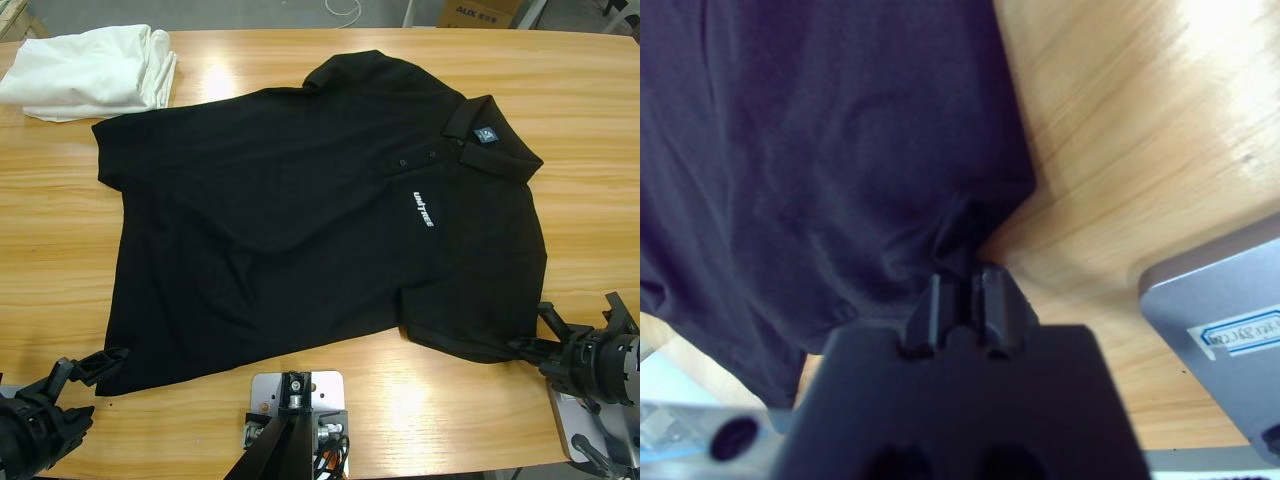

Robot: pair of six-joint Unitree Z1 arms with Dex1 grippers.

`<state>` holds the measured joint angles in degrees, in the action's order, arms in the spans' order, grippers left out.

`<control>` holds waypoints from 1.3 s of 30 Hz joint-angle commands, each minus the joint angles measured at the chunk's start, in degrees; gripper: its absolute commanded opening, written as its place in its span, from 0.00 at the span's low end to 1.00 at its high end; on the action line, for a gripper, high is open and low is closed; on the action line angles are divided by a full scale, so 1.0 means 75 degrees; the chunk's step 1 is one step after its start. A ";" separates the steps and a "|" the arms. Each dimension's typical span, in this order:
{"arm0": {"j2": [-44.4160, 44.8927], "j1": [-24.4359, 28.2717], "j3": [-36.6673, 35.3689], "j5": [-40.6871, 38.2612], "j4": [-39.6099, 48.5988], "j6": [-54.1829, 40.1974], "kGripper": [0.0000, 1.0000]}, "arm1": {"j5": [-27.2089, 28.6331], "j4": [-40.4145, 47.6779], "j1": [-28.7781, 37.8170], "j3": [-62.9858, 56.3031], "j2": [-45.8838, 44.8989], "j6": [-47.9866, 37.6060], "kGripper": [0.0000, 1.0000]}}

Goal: Fold clothes

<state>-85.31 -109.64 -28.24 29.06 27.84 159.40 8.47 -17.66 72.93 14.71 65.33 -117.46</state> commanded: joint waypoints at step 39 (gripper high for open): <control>-0.0656 0.0059 0.1305 0.0765 -0.1931 0.0578 0.00 | -0.0105 0.0117 0.0073 -0.0250 -0.0194 0.0204 0.00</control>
<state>-89.41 -109.63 -20.00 34.97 15.30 159.40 8.47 -17.41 72.93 14.54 65.33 -116.90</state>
